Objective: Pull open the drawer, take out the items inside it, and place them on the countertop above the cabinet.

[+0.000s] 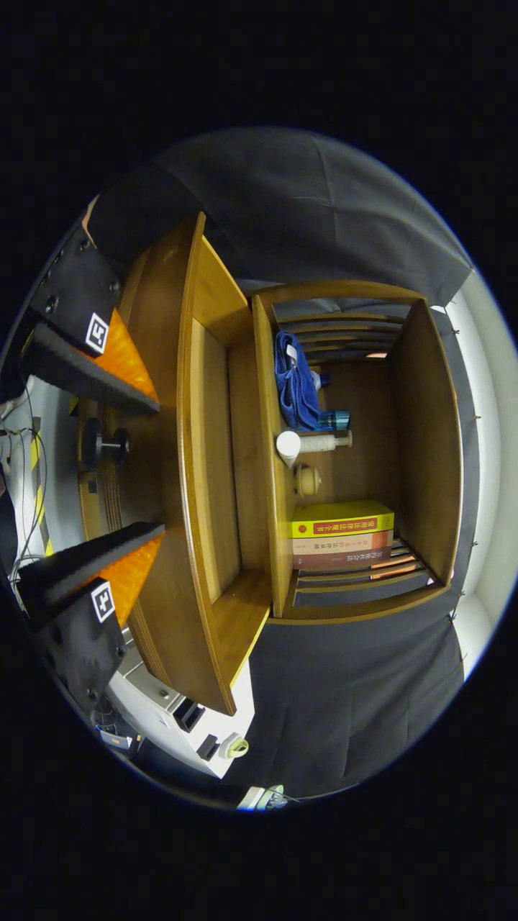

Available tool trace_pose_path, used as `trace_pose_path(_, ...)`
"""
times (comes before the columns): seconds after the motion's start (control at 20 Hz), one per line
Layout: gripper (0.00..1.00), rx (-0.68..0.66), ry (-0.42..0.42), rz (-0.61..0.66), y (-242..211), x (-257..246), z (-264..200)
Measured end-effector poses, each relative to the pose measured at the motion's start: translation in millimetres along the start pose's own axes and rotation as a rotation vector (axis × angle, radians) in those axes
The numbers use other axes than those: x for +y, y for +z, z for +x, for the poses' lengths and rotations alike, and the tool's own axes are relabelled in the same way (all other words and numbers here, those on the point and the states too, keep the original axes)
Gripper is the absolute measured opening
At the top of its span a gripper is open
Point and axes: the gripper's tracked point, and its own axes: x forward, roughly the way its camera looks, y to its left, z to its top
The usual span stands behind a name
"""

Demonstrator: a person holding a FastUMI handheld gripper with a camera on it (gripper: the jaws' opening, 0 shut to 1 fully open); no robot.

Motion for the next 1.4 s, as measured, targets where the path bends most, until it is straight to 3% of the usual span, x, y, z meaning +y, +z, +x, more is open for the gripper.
trace_pose_path(0.75, 1.0, -0.028, -0.008, -0.025, 31, -2, 69)
trace_pose_path(1.4, 1.0, -0.026, -0.019, -0.034, 52, -2, 159)
